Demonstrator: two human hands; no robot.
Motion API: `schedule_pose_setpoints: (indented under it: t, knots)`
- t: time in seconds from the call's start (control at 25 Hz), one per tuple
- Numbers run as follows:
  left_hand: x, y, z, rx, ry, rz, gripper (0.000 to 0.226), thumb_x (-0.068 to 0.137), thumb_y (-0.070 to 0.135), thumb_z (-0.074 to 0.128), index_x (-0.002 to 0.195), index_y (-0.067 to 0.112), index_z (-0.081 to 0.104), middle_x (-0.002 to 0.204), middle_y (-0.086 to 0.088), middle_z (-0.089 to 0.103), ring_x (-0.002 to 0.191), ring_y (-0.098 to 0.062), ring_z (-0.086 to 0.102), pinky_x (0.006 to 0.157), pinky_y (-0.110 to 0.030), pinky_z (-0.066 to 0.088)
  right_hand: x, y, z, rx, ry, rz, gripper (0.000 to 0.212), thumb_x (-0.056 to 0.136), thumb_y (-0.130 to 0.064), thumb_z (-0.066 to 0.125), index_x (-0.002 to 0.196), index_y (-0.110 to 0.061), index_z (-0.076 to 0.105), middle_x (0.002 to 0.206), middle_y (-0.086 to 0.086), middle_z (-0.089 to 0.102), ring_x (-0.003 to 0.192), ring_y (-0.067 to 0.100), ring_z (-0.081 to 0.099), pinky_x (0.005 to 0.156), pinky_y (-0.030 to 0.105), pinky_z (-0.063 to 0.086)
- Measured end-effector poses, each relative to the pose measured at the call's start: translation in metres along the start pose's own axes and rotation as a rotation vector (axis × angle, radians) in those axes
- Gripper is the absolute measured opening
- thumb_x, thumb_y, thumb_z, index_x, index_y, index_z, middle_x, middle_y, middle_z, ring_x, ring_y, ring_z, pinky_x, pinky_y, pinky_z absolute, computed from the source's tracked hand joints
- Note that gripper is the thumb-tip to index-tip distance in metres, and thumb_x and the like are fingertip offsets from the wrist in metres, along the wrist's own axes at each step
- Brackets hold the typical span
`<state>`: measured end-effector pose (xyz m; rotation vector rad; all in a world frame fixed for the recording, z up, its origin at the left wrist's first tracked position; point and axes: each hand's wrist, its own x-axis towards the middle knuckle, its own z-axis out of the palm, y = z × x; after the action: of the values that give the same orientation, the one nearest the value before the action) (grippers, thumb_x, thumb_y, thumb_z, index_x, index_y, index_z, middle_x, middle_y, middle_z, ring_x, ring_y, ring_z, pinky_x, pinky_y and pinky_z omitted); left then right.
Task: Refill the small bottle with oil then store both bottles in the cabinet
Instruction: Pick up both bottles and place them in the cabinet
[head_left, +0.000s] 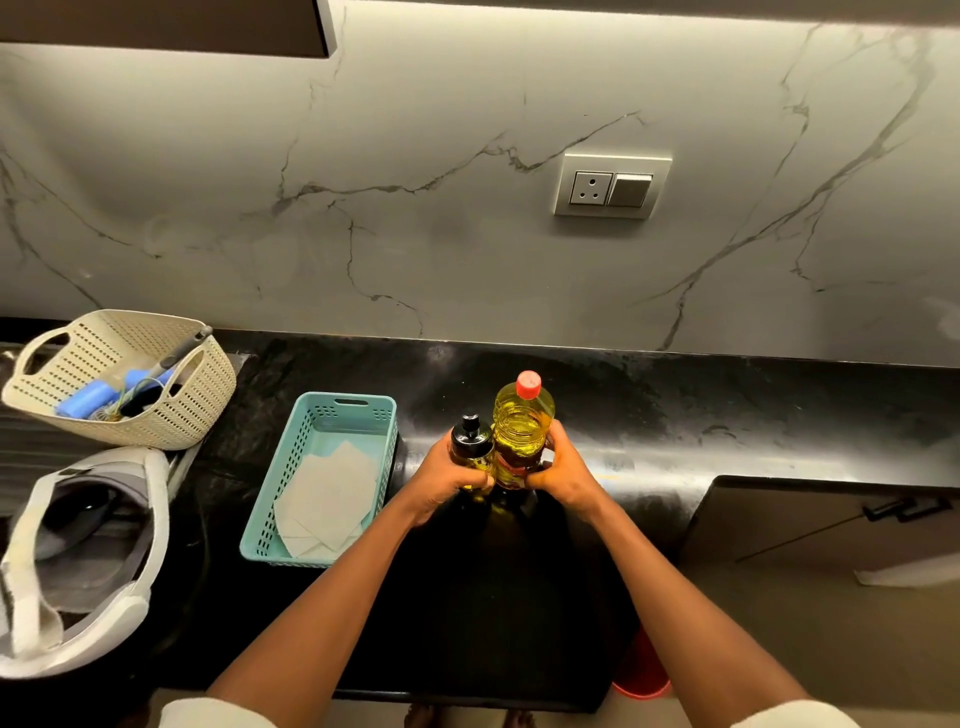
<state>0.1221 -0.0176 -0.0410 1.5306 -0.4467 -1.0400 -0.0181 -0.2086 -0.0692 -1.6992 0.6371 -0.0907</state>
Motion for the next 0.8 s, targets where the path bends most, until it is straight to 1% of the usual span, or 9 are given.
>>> schedule_pose_setpoints:
  t: [0.04,0.08,0.2,0.32,0.44,0.56,0.64,0.72,0.8]
  knots:
    - [0.000,0.000,0.000,0.000,0.004,0.002,0.059,0.077,-0.019,0.076,0.128,0.006,0.059,0.110,-0.014,0.075,0.098,-0.024,0.075,0.087,-0.036,0.064,0.003,-0.001,-0.001,-0.009,-0.011,0.003,0.098,0.066,0.001,0.086,0.149,-0.030,0.043,0.139,-0.005,0.061,0.134,0.015,0.057,0.107,0.040,0.057]
    - [-0.001,0.000,0.000,-0.002,0.009,0.003,0.059,0.077,-0.020,0.076,0.128,0.006,0.060,0.110,-0.015,0.075,0.097,-0.024,0.074,0.086,-0.036,0.064,0.005,0.000,0.000,-0.012,-0.011,0.005,0.098,0.066,0.003,0.086,0.148,-0.032,0.045,0.138,-0.004,0.062,0.132,0.017,0.058,0.108,0.042,0.056]
    - [-0.001,-0.002,0.004,-0.004,0.027,0.009,0.059,0.077,-0.020,0.076,0.127,0.006,0.060,0.108,-0.015,0.075,0.095,-0.025,0.073,0.085,-0.038,0.063,0.009,0.001,0.001,-0.024,0.001,-0.005,0.096,0.066,0.008,0.089,0.143,-0.033,0.048,0.135,-0.002,0.065,0.128,0.016,0.061,0.107,0.037,0.055]
    - [0.000,-0.001,0.006,-0.004,0.025,0.009,0.059,0.077,-0.020,0.076,0.128,0.005,0.059,0.108,-0.017,0.075,0.096,-0.027,0.073,0.087,-0.040,0.062,0.011,-0.003,-0.002,-0.030,-0.035,-0.024,0.097,0.065,0.007,0.092,0.145,-0.028,0.049,0.134,-0.002,0.068,0.127,0.016,0.064,0.105,0.031,0.056]
    - [-0.001,0.000,0.006,0.015,0.031,0.006,0.059,0.077,-0.019,0.076,0.128,0.007,0.061,0.112,-0.018,0.076,0.098,-0.024,0.074,0.090,-0.040,0.062,0.013,-0.009,-0.005,-0.063,-0.071,-0.062,0.089,0.063,0.006,0.094,0.138,-0.025,0.056,0.128,-0.001,0.073,0.121,0.016,0.070,0.105,0.034,0.057]
    - [-0.001,-0.004,0.004,0.014,0.064,0.012,0.059,0.075,-0.018,0.078,0.126,0.008,0.063,0.112,-0.017,0.077,0.099,-0.024,0.075,0.089,-0.039,0.064,0.012,-0.014,-0.006,-0.072,-0.063,-0.104,0.086,0.061,0.002,0.097,0.130,-0.032,0.059,0.126,0.000,0.074,0.119,0.016,0.071,0.104,0.033,0.058]
    - [-0.002,-0.011,0.004,0.024,0.097,0.017,0.059,0.073,-0.018,0.079,0.124,0.009,0.065,0.109,-0.013,0.078,0.099,-0.024,0.075,0.090,-0.042,0.063,0.010,-0.011,-0.004,-0.071,-0.044,-0.109,0.089,0.060,-0.003,0.099,0.134,-0.030,0.058,0.128,-0.001,0.073,0.121,0.017,0.070,0.104,0.034,0.058]
    - [-0.003,-0.016,0.006,0.033,0.122,0.016,0.060,0.071,-0.019,0.078,0.123,0.010,0.067,0.109,-0.014,0.079,0.098,-0.023,0.075,0.091,-0.044,0.062,0.007,-0.008,0.000,-0.056,-0.010,-0.104,0.094,0.059,-0.009,0.102,0.139,-0.026,0.056,0.129,-0.002,0.073,0.121,0.015,0.070,0.104,0.032,0.057]
    - [-0.005,-0.018,0.009,0.034,0.135,0.019,0.060,0.071,-0.020,0.076,0.122,0.009,0.068,0.110,-0.016,0.079,0.097,-0.021,0.075,0.092,-0.042,0.062,0.006,-0.005,0.005,-0.047,0.034,-0.101,0.093,0.058,-0.016,0.103,0.139,-0.027,0.057,0.128,-0.004,0.075,0.119,0.013,0.071,0.104,0.035,0.057]
